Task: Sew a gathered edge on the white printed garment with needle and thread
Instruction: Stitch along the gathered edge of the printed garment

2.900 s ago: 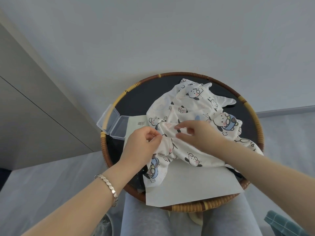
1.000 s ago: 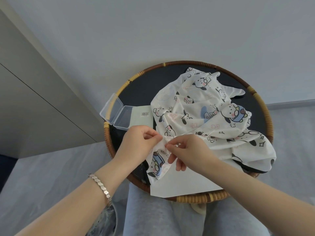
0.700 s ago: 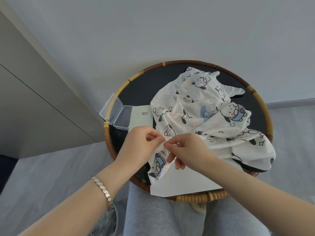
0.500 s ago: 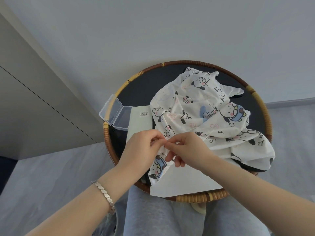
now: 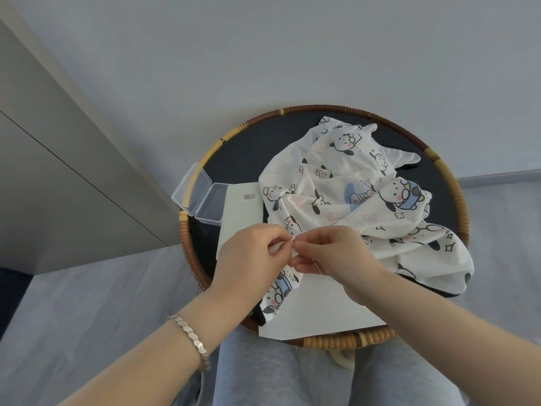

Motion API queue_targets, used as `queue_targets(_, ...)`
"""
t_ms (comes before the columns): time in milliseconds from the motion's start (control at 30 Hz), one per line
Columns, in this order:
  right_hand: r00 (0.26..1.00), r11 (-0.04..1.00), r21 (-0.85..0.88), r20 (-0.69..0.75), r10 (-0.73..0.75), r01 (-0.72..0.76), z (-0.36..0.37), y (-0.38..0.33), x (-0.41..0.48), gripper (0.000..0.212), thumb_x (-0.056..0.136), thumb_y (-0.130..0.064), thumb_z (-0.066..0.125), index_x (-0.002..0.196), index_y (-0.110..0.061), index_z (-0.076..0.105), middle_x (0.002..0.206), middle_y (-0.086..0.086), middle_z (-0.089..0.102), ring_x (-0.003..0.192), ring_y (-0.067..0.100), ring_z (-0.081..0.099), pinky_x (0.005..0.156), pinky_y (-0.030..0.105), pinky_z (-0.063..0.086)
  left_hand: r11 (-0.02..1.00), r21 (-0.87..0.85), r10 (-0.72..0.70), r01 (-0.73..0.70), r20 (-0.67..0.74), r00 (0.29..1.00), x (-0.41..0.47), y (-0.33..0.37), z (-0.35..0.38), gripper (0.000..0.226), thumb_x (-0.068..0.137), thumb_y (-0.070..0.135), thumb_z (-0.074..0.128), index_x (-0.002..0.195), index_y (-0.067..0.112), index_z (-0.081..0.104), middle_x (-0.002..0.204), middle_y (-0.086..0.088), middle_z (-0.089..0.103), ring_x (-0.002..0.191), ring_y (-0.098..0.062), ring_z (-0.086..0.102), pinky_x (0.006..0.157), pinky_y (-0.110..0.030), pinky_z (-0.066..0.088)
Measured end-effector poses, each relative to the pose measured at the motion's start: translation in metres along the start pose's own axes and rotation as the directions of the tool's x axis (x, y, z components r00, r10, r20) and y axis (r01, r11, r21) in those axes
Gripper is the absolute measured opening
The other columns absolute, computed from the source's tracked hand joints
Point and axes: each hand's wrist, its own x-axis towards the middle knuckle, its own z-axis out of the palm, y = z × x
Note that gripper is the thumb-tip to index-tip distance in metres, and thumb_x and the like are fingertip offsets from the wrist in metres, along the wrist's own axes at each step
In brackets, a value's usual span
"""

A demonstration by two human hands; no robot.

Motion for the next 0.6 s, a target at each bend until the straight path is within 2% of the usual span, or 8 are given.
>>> queue_targets(100, 0.999, 0.997, 0.069, -0.031, -0.038, 0.040, -0.004, -0.004, -0.003, 0.013, 0.081, 0.001, 0.066, 0.089, -0.006, 0.059, 0.069, 0.011, 0.067, 0.056, 0.014, 0.066, 0.054, 0.018, 0.054, 0.995, -0.028, 0.097, -0.096, 0.025, 0.995, 0.002, -0.003, 0.001, 0.010, 0.085, 0.014, 0.063, 0.087, 0.017, 0.072, 0.080, 0.010, 0.062, 0.082, -0.004, 0.056, 0.069, -0.020, 0.045)
queue_targets(233, 0.988, 0.993, -0.113, 0.150, 0.044, -0.027, -0.016, -0.014, 0.000, 0.015, 0.085, -0.010, 0.063, 0.100, -0.007, 0.066, 0.081, 0.008, 0.069, 0.067, 0.010, 0.067, 0.057, 0.017, 0.053, 0.987, -0.068, 0.148, -0.144, 0.053, 0.988, 0.002, -0.005, 0.001, 0.010, 0.085, 0.015, 0.065, 0.091, 0.017, 0.072, 0.081, 0.007, 0.067, 0.083, -0.004, 0.057, 0.071, -0.020, 0.046)
queue_targets(333, 0.976, 0.974, -0.218, 0.190, 0.105, -0.063, -0.022, -0.020, 0.004, 0.011, 0.088, -0.018, 0.061, 0.091, -0.011, 0.070, 0.081, 0.005, 0.067, 0.068, 0.006, 0.063, 0.059, 0.016, 0.052, 0.987, -0.055, 0.156, -0.152, 0.073, 0.985, 0.003, -0.005, 0.003, 0.009, 0.083, 0.021, 0.067, 0.090, 0.020, 0.074, 0.080, 0.006, 0.069, 0.080, -0.006, 0.059, 0.070, -0.025, 0.047)
queue_targets(400, 0.986, 0.955, -0.297, 0.153, 0.063, -0.015, -0.022, -0.020, 0.004, 0.009, 0.087, -0.019, 0.062, 0.083, -0.017, 0.070, 0.077, 0.000, 0.064, 0.065, 0.004, 0.058, 0.058, 0.013, 0.048, 0.988, -0.058, 0.148, -0.145, 0.058, 0.987, 0.003, -0.004, 0.005, 0.008, 0.082, 0.022, 0.068, 0.087, 0.019, 0.074, 0.078, 0.004, 0.069, 0.079, -0.008, 0.059, 0.069, -0.028, 0.047)
queue_targets(467, 0.993, 0.931, -0.356, 0.107, -0.041, 0.076, -0.020, -0.019, 0.005, 0.011, 0.087, -0.019, 0.061, 0.081, -0.020, 0.069, 0.076, -0.001, 0.061, 0.069, 0.007, 0.053, 0.061, 0.013, 0.044, 0.989, -0.069, 0.137, -0.134, 0.032, 0.990, 0.002, -0.002, 0.007, 0.008, 0.082, 0.022, 0.069, 0.086, 0.017, 0.074, 0.078, 0.003, 0.070, 0.077, -0.009, 0.060, 0.069, -0.031, 0.048)
queue_targets(533, 0.985, 0.958, -0.233, -0.013, -0.174, 0.166, -0.015, -0.016, 0.008, 0.013, 0.088, -0.016, 0.059, 0.079, -0.017, 0.069, 0.077, -0.002, 0.063, 0.072, 0.008, 0.052, 0.068, 0.018, 0.042, 0.989, -0.085, 0.126, -0.124, 0.017, 0.992, 0.003, -0.001, 0.008, 0.009, 0.083, 0.021, 0.068, 0.085, 0.015, 0.073, 0.079, 0.003, 0.069, 0.078, -0.009, 0.060, 0.070, -0.031, 0.048)
queue_targets(600, 0.971, 0.979, 0.007, -0.131, -0.202, 0.205, -0.014, -0.020, 0.014, 0.016, 0.090, -0.014, 0.055, 0.078, -0.017, 0.065, 0.070, -0.005, 0.066, 0.072, 0.009, 0.056, 0.074, 0.020, 0.045, 0.989, -0.091, 0.121, -0.117, 0.041, 0.992, 0.004, 0.001, 0.008, 0.011, 0.084, 0.021, 0.066, 0.086, 0.013, 0.072, 0.082, 0.003, 0.068, 0.082, -0.008, 0.057, 0.073, -0.030, 0.046)
